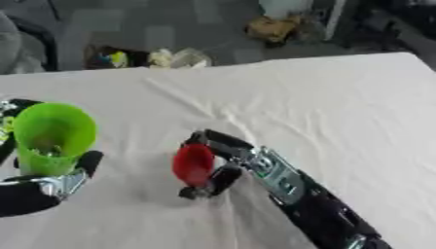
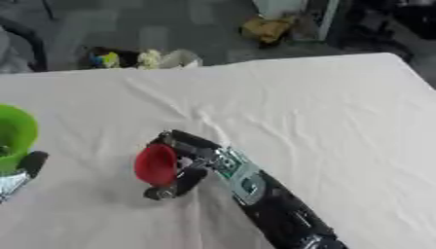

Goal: Pour the contents of one cup into another cup.

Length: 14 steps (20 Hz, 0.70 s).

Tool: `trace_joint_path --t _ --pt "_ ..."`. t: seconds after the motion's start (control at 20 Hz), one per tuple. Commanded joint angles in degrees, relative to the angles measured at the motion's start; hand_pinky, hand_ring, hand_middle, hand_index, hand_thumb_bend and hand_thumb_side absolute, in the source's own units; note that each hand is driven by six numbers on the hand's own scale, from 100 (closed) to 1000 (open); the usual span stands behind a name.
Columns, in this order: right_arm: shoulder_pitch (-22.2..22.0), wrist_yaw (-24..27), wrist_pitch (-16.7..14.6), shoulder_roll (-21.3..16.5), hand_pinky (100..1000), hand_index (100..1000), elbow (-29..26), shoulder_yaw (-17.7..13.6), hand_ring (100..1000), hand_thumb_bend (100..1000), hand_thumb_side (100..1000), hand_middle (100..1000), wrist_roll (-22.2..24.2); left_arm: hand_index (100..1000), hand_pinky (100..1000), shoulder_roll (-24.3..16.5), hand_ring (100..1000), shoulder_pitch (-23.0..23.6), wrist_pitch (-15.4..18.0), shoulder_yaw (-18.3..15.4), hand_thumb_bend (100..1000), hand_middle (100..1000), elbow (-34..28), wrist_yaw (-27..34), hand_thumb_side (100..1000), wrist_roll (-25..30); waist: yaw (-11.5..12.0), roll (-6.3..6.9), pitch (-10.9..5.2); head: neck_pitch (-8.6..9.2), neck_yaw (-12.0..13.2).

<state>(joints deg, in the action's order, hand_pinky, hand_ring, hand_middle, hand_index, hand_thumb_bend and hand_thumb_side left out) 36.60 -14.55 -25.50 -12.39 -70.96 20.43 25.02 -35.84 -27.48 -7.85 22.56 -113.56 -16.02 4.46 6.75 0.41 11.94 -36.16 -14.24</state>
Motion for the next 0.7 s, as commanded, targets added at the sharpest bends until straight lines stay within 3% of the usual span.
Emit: trace_joint_path --t 0.05,0.7 --pt "1.20 1.36 0.14 -0.39 510 479 -1.93 0.43 230 100 100 162 1.23 585 100 -2.03 469 -1.13 0.25 -0.05 100 369 -1.03 -0.72 339 0.60 -0.05 0.30 -1.10 0.18 -0.12" --pt "3.10 3.37 -0.27 0.92 512 480 -2.23 3.48 230 100 100 160 6.64 588 100 -3.80 466 -3.03 0.09 1.34 100 367 -1.03 -2.64 319 2.74 -0.27 0.54 -1.02 0.13 -0.51"
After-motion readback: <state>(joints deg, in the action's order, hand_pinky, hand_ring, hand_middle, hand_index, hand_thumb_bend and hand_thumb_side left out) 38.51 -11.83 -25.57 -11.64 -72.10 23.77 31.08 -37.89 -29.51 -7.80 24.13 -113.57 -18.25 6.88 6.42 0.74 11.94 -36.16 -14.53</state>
